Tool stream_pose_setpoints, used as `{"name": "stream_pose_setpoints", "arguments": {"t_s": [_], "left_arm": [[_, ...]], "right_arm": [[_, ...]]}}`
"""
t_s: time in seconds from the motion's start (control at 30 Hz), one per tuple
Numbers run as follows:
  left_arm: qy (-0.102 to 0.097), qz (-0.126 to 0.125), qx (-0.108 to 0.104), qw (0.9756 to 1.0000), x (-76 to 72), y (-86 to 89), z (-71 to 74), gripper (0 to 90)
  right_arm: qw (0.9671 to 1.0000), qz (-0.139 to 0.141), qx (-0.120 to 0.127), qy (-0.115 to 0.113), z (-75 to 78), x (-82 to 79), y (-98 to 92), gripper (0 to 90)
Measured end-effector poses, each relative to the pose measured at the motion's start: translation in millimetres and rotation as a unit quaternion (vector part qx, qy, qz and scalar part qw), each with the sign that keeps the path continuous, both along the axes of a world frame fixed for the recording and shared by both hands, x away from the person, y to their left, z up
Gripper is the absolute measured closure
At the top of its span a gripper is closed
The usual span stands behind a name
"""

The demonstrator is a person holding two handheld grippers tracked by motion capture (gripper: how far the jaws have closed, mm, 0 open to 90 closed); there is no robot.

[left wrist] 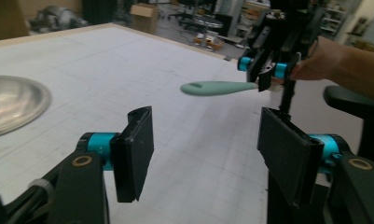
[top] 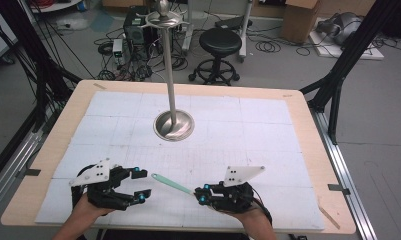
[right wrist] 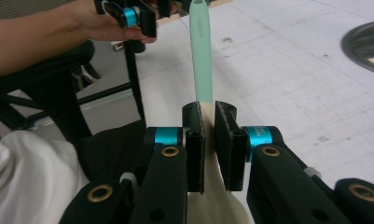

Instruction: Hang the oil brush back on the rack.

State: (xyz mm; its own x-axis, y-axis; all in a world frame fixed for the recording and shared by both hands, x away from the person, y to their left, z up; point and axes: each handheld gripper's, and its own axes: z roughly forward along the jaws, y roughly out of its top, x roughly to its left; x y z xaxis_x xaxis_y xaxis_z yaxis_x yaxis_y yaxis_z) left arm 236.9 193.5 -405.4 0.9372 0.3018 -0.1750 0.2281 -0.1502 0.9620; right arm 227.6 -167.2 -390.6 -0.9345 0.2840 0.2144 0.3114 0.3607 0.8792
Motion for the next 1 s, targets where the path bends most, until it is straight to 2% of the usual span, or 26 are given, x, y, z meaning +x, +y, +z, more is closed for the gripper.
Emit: {"name": "stream_pose_setpoints", "arguments": {"t_s": [0.13,0.3,0.47,0.67,0.8,1.0], "left_arm": [[0.005,-0.024,-0.008,0.9997,1.4,-8.0,0.1,41.4],[0.001,-0.055,-0.033,0.998,-0.4,-10.8,2.6,49.1],[-0.007,-0.074,-0.033,0.9967,-1.7,-11.8,3.8,57.2],[-0.014,-0.08,-0.027,0.9963,-0.7,-11.7,3.2,65.9],[-0.011,-0.088,-0.029,0.9956,-0.7,-11.5,2.9,68.4],[-0.011,-0.124,-0.042,0.9913,-3.4,-11.3,3.8,73.9]], "right_arm": [[0.9998,0.02,0.006,-0.002,3.0,-3.4,2.3,82.1],[0.9992,0.038,0.01,0.002,3.8,-5.3,4.7,82.1],[0.9987,0.05,0.011,0.005,3.4,-5.4,7.2,82.0],[0.9984,0.056,0.006,0.005,2.1,-4.3,9.2,82.0],[0.998,0.063,0.0,0.005,1.3,-2.5,9.8,82.0],[0.9968,0.079,0.0,0.008,0.9,-1.1,8.7,81.5]]}}
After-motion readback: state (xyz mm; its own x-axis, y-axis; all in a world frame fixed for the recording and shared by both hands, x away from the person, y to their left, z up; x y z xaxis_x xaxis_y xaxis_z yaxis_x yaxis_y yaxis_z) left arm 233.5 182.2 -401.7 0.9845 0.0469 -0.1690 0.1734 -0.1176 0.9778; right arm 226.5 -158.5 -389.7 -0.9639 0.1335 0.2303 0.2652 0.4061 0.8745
